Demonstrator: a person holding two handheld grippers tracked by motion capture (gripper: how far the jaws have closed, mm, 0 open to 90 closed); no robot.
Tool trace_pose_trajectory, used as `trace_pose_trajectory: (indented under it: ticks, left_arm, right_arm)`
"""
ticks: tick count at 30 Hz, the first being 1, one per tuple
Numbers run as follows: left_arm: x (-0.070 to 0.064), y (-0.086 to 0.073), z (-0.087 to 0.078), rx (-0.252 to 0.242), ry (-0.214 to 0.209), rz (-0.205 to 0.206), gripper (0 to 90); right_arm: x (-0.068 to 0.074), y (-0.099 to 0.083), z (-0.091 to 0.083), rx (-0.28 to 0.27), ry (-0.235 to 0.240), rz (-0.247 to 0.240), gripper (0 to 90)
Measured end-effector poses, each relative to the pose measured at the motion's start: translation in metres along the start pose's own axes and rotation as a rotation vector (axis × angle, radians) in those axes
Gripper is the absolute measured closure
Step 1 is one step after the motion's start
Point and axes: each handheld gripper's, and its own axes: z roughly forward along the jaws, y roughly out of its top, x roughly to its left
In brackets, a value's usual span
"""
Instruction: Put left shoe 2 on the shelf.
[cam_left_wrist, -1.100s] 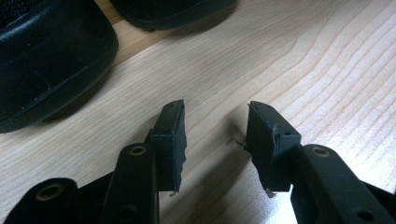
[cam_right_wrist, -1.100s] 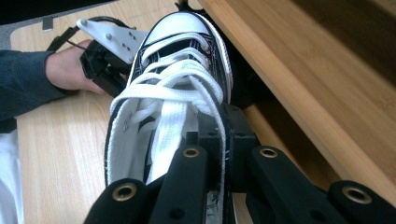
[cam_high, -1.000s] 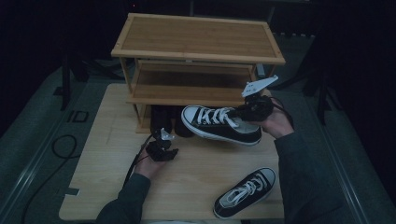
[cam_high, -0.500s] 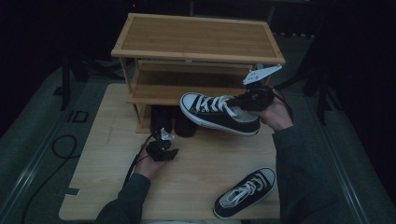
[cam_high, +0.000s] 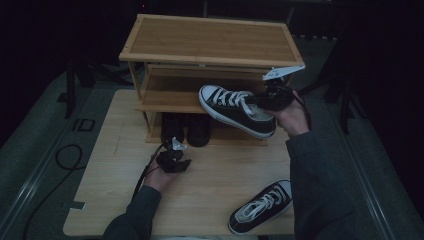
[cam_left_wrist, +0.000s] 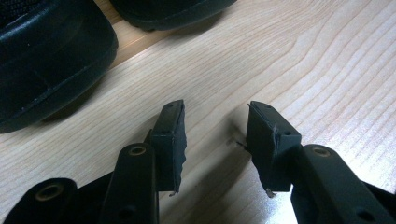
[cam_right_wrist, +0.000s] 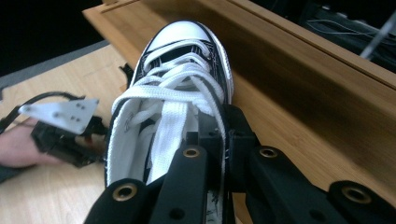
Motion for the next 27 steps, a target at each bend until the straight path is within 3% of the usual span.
trace_pose_trajectory:
  ticks: [11,20,21,24,27]
  left_arm:
    - [0.000,0.000,0.000,0.000,0.000,0.000,57.5]
    - [0.000,0.000,0.000,0.004,-0.001,0.005,57.4]
    - [0.000,0.000,0.000,0.004,-0.001,0.005,57.4]
    - [0.000,0.000,0.000,0.001,0.000,0.001,57.2]
    - [0.000,0.000,0.000,0.001,0.001,0.000,57.1]
  right_arm:
    - [0.001,0.002,0.012,-0.013,-0.103,0.069,88.3]
    - [0.003,0.005,0.023,-0.036,-0.127,0.131,88.3]
    - [0.004,0.005,0.026,-0.029,-0.154,0.128,88.3]
    - [0.005,0.005,0.026,-0.019,-0.163,0.127,88.1]
    - [0.006,0.000,0.029,0.034,-0.192,0.122,87.2]
